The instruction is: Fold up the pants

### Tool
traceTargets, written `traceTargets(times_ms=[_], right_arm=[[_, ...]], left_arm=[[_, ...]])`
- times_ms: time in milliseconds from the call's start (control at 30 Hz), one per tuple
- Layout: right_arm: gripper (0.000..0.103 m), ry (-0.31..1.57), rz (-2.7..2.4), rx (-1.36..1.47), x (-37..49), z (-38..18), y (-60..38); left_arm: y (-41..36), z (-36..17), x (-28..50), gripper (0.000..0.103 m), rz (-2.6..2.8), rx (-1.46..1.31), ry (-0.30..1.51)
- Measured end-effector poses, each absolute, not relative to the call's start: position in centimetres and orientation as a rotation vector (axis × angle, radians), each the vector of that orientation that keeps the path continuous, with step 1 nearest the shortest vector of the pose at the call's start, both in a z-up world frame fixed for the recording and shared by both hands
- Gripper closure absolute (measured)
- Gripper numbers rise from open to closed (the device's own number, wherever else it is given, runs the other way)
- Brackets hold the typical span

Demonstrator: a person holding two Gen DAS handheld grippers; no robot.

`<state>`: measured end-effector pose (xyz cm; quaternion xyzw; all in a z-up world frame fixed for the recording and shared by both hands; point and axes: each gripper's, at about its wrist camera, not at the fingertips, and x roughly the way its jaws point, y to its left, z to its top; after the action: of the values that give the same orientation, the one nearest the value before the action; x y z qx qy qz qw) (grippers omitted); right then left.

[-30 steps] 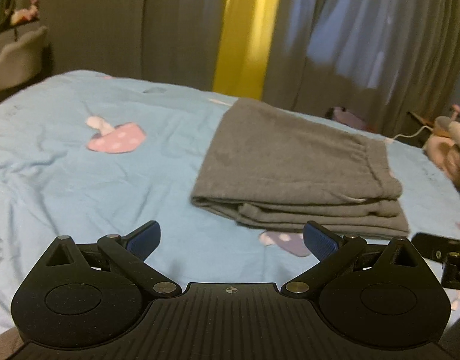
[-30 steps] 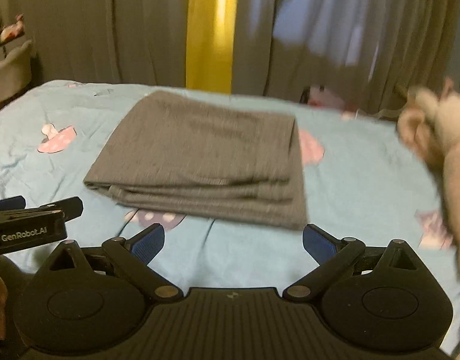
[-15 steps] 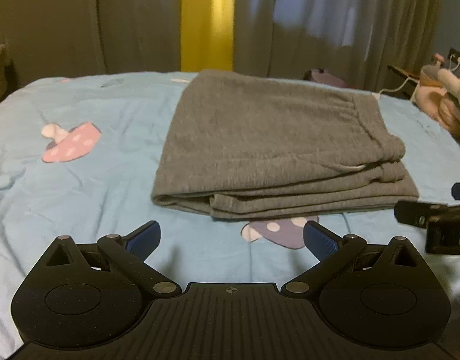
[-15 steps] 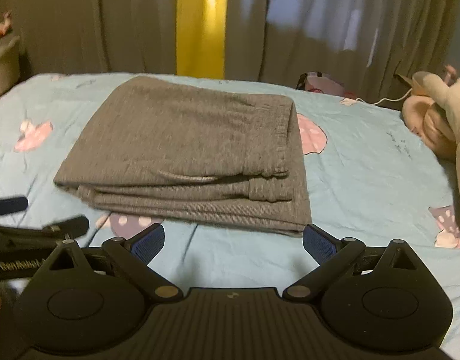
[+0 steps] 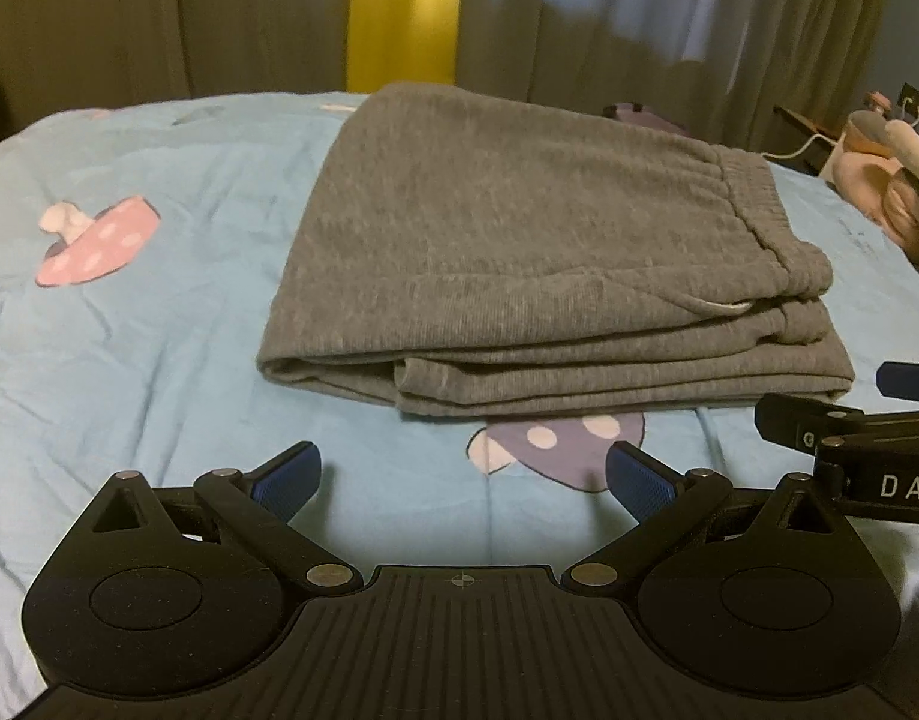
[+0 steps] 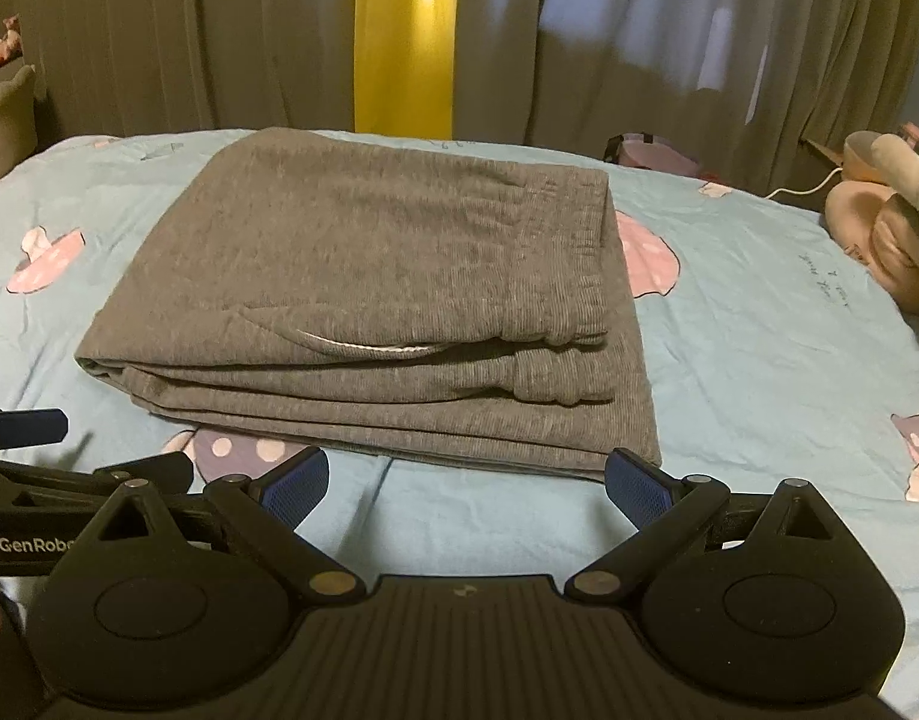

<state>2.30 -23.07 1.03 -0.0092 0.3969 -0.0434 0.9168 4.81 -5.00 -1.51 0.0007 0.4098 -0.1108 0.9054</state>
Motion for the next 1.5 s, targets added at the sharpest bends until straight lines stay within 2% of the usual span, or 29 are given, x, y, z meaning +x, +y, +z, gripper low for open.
traceTargets(times_ms=[1500], right_arm=[[0.004,0.823,-0.101,-0.022,2.09,0.97,-23.47]], left_arm=[[-3.99,-1.63,4.83,0.0,-0.167,-0.026,0.851]])
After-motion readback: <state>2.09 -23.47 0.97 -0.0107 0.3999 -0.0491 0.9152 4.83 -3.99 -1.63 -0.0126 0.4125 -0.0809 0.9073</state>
